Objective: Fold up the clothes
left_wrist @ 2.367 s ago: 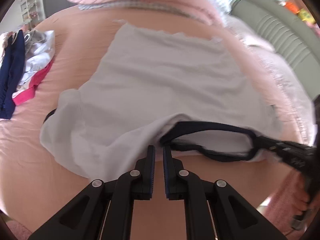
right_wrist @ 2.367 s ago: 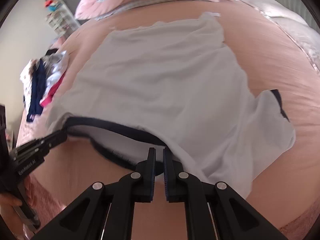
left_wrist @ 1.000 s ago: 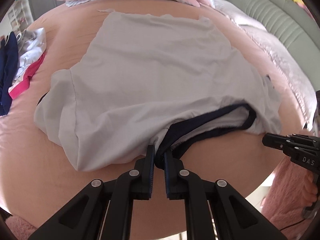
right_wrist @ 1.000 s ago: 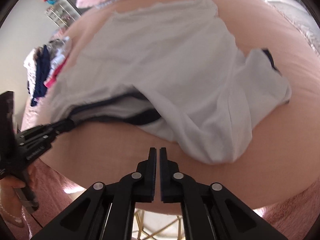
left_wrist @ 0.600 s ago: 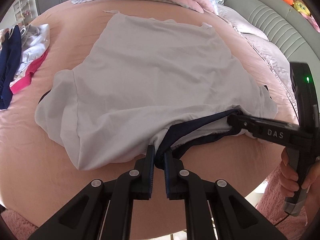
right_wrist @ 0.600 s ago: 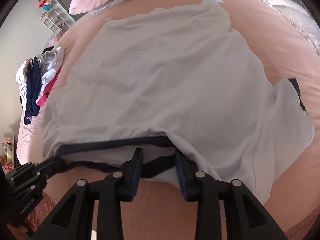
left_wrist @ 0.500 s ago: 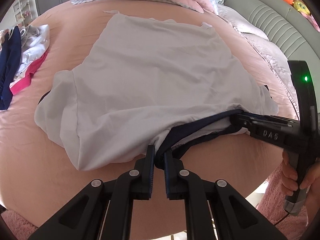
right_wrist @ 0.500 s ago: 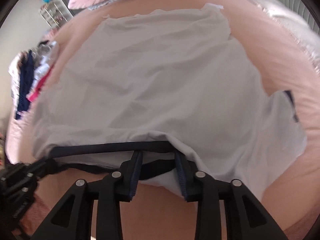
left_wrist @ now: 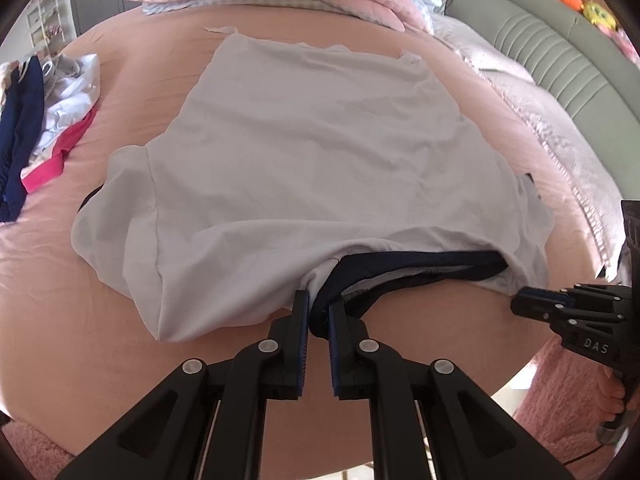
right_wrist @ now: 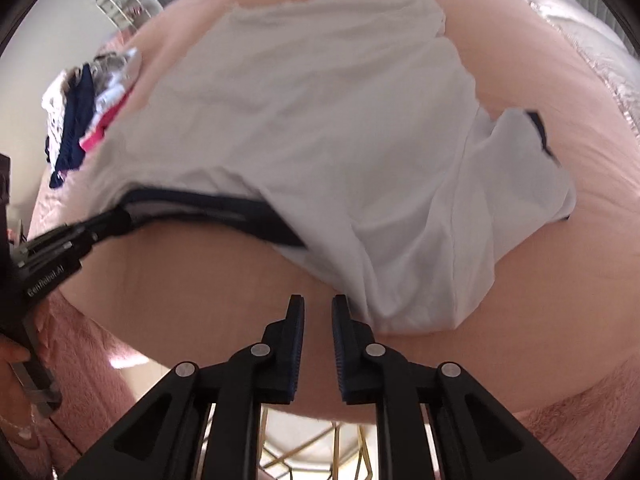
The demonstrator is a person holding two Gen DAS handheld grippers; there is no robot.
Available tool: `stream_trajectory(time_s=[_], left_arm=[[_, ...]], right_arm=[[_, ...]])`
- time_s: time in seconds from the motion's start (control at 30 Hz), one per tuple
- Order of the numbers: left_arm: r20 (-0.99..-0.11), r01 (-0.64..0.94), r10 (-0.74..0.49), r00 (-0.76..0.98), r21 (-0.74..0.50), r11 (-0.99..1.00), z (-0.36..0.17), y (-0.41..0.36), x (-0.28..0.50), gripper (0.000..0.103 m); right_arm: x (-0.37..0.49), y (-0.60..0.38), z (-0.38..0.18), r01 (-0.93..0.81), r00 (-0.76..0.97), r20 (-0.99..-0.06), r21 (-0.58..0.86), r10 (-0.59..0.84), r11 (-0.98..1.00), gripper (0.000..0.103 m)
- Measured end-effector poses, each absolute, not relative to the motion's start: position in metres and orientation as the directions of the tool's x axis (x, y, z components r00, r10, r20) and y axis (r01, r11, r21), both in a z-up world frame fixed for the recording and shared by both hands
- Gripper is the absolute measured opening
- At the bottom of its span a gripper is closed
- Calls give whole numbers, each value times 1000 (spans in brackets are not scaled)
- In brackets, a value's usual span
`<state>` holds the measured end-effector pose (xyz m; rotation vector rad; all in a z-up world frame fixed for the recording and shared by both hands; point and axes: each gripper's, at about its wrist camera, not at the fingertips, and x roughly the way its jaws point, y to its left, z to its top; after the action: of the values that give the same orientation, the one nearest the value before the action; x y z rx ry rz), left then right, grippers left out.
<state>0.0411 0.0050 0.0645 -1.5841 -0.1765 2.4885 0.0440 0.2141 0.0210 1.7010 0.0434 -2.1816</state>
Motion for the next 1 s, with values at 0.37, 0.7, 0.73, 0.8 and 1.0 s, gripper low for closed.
stream_trajectory(time_s=[0.37, 0.7, 0.73, 0.8, 1.0], left_arm=[[-875, -97, 240, -420, -220, -971, 71, 4, 39, 8], [-860, -80, 276, -429, -268, -960, 73, 1, 31, 7], [-859, -82, 277, -431, -269, -960, 74, 1, 31, 7], [-856, -85, 280, -435, -271, -959, 76, 3, 32, 7], [-843, -124, 312, -439, -287, -950, 74, 13, 32, 8]], right_arm=[[26, 208, 16, 421, -279, -937, 80, -213, -904, 14], [15, 164, 18, 553, -373, -920, -118, -118, -825, 32], [11, 163, 16, 523, -384, -919, -138, -88, -841, 32], [2, 164, 16, 453, -403, -915, -176, -25, -874, 32], [5, 215, 27, 357, -285, -956, -36, -72, -933, 32]])
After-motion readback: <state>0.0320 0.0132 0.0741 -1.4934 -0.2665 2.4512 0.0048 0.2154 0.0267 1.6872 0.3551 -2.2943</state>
